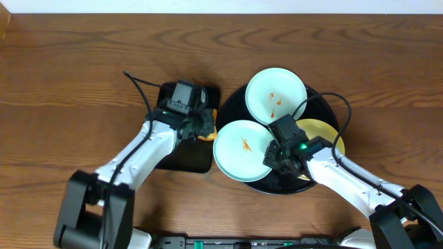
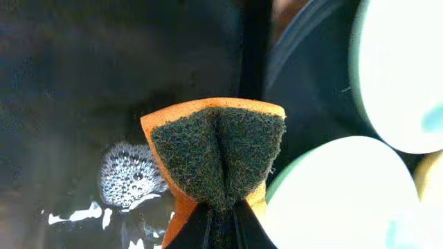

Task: Clean dirty plates on tray and stack at the side
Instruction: 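Scrub the held pale green plate with the sponge in the left gripper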

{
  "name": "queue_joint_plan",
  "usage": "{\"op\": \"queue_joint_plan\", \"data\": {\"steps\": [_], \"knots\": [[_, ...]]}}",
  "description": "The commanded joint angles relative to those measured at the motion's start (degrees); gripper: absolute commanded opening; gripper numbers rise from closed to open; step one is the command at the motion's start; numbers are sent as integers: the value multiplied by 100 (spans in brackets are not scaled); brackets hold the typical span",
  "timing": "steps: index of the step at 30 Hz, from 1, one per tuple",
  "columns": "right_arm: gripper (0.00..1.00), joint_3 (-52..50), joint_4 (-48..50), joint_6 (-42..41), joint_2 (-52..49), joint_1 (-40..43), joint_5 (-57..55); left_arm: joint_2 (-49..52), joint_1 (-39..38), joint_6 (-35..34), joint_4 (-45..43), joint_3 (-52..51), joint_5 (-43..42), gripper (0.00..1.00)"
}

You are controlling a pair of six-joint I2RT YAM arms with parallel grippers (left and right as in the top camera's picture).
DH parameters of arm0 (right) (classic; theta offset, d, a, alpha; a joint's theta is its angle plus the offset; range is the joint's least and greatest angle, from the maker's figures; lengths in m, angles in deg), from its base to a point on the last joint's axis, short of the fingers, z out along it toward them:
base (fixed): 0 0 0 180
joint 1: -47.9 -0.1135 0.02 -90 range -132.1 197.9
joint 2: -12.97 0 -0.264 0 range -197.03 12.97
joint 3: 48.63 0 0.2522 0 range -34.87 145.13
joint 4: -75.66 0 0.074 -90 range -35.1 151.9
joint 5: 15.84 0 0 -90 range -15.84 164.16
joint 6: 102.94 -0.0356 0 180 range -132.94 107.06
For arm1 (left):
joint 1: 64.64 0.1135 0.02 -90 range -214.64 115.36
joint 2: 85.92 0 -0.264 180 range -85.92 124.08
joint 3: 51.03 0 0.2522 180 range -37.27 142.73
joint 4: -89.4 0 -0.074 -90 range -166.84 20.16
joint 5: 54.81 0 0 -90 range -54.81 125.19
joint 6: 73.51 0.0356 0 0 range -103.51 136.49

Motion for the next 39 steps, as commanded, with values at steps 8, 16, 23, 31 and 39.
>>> {"op": "queue_joint_plan", "data": {"steps": [8,16,23,31,39], "knots": [[1,-31,-4,31,-33,22,-76,-730,-382,24,-79,85,-63,8],[1,-31,-9,31,-33,17,-76,-284,-1368,-752,-472,85,-61,8],[1,-31,-11,31,-33,17,-55,247,-1895,-1447,-728,85,-57,8],[1,-31,-17,31,-33,17,-55,699,-2164,-1906,-861,85,-267,8],[1,-31,-22,31,-33,17,-55,1069,-2284,-1714,-866,85,-195,8]]}}
